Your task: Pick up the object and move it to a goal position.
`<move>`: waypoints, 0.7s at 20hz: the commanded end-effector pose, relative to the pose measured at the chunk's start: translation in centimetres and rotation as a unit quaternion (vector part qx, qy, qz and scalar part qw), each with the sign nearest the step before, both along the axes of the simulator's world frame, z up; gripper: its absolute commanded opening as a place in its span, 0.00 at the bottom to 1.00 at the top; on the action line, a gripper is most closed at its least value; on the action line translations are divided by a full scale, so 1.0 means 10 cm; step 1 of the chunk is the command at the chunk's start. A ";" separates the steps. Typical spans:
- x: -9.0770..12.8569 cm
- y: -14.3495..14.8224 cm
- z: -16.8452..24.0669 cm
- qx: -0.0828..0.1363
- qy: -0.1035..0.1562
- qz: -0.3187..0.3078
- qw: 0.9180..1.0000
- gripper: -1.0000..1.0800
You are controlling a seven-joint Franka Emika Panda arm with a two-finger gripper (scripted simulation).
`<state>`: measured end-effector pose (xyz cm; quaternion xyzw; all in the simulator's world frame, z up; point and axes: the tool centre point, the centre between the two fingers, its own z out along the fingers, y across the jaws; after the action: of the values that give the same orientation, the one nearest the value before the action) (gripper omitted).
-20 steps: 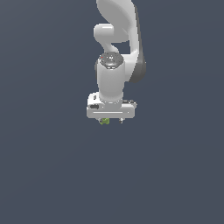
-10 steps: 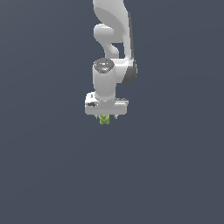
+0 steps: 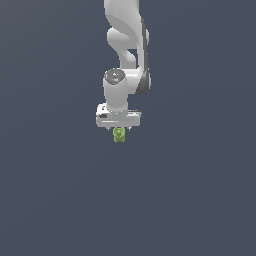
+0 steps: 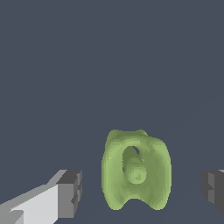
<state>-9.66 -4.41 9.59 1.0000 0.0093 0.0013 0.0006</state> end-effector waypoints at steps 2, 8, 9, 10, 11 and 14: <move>-0.08 -0.02 -0.04 0.000 0.001 0.001 1.000 0.96; -0.09 -0.02 -0.06 0.000 0.001 0.000 1.000 0.96; -0.09 -0.02 -0.07 0.000 0.001 0.000 1.000 0.96; -0.09 -0.02 -0.10 0.000 0.001 0.000 1.000 0.96; -0.09 -0.02 -0.12 0.000 0.001 0.000 1.000 0.96; -0.10 -0.03 -0.24 0.000 0.001 0.000 1.000 0.96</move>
<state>-10.60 -4.66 7.81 1.0000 0.0097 0.0003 0.0001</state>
